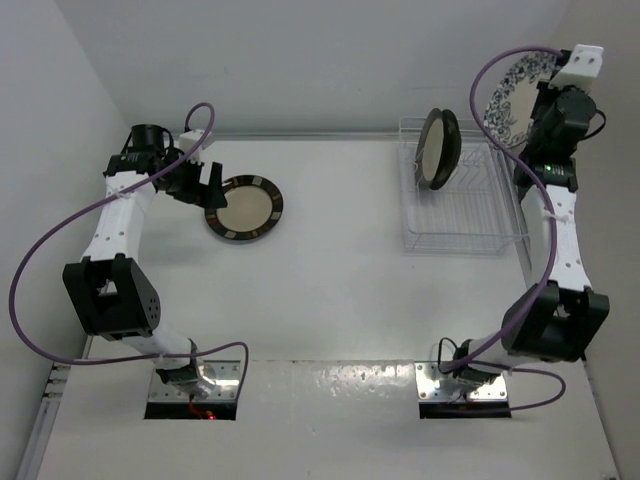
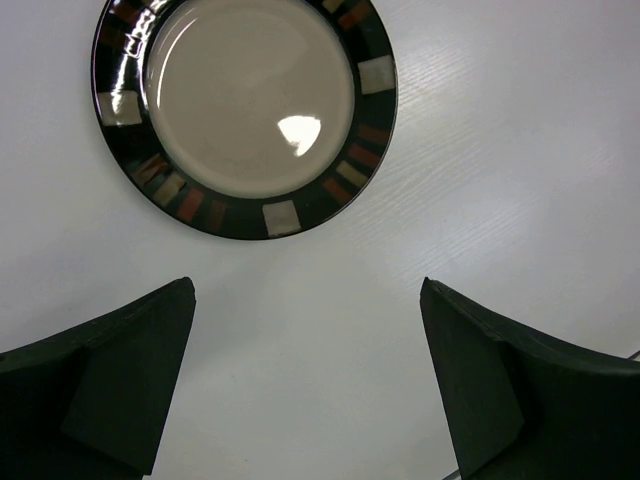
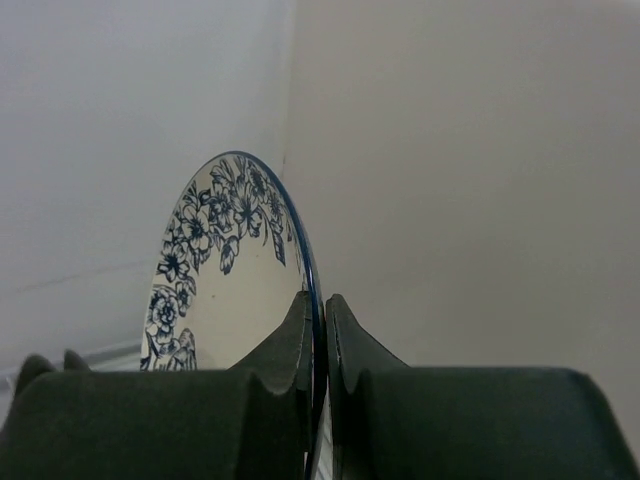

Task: Load the plates into the dish rack

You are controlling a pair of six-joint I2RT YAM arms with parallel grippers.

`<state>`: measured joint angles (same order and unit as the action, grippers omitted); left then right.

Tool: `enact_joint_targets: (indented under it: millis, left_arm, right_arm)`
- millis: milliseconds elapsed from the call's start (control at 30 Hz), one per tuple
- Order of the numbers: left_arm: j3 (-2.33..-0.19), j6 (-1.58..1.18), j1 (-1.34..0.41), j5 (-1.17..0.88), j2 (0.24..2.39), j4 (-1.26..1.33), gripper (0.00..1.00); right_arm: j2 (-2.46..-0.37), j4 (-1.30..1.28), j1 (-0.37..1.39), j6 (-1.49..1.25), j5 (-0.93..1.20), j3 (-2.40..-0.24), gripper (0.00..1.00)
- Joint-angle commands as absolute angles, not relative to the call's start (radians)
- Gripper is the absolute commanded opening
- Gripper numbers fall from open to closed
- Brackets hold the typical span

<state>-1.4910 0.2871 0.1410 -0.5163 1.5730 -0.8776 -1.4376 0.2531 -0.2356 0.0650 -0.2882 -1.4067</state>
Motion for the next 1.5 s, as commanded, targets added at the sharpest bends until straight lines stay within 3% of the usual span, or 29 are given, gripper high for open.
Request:
enact_joint_targets:
  millis: [0, 600, 1467]
  left_arm:
    - [-1.508, 0.296, 0.144, -0.519, 1.54, -0.87, 1.0]
    - [-1.499, 0.296, 0.144, -0.445, 1.56, -0.87, 1.0]
    - [-1.499, 0.296, 0.144, -0.445, 1.571, -0.87, 1.0]
  right_arm:
    - [-1.483, 0.457, -0.232, 0.138, -0.199, -1.417, 0.0]
    - [-1.713, 0.578, -0.1, 0.324, -0.29, -1.367, 0.0]
    - [-1.87, 0.741, 0.038, 0.428, -0.393, -1.264, 0.0]
